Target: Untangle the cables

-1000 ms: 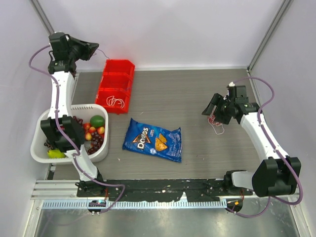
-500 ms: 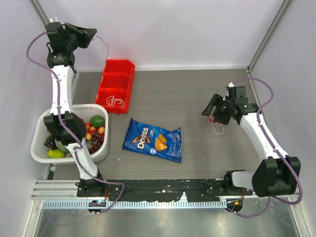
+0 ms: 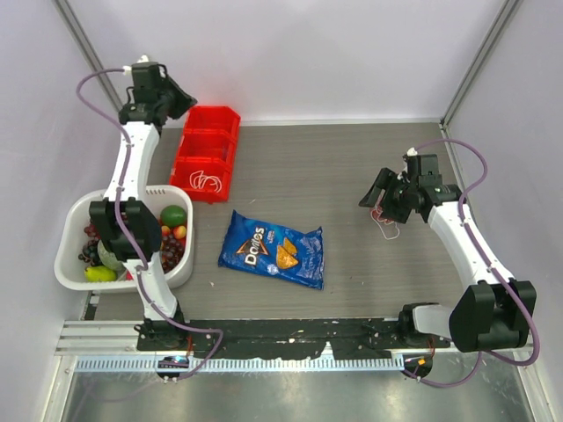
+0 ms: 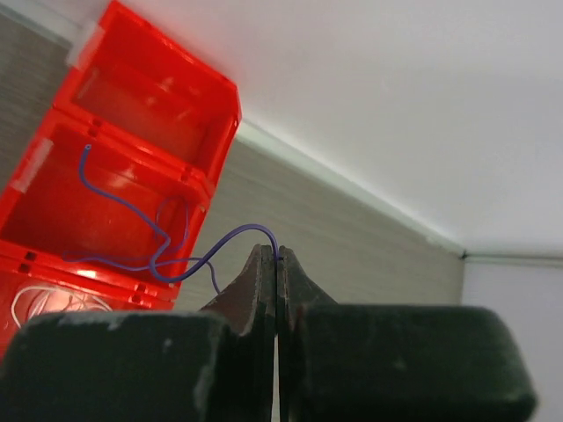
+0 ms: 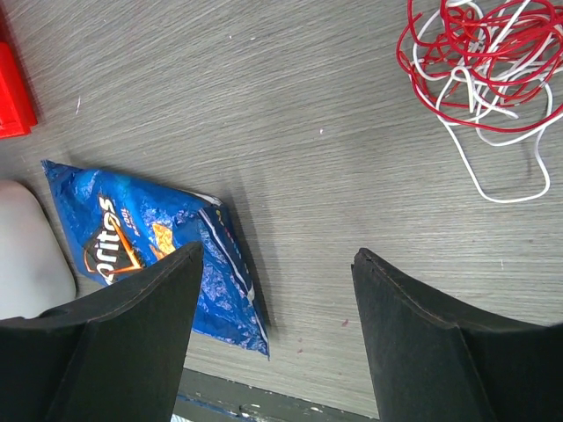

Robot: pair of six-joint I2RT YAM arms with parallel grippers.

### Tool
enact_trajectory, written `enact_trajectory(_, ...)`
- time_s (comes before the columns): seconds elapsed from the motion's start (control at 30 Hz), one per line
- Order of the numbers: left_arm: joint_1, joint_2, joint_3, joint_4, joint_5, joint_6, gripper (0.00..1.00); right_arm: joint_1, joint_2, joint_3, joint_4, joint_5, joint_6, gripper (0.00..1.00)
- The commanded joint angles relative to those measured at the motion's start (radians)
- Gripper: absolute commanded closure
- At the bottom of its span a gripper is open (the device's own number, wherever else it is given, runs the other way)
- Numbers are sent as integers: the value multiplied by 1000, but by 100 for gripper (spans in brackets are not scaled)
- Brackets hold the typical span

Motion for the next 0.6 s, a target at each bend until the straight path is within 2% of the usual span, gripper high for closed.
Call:
enact_trajectory(0.0,-56,17,-73,-15,-36,82,100,0,-46,0,-3,-5,-3,27)
enact_trajectory(0.2,-67,48,-207,46,-4,19,100,0,-65,-9,-25,8,-14,27)
enact_trajectory(0.43,-66,134,-196,70,13,-84,100,0,-66,0,-60,10,-24,27)
enact_trajectory(0.57,-64,201,-132,94,32,-124,100,0,-66,0,-69,18,-31,27)
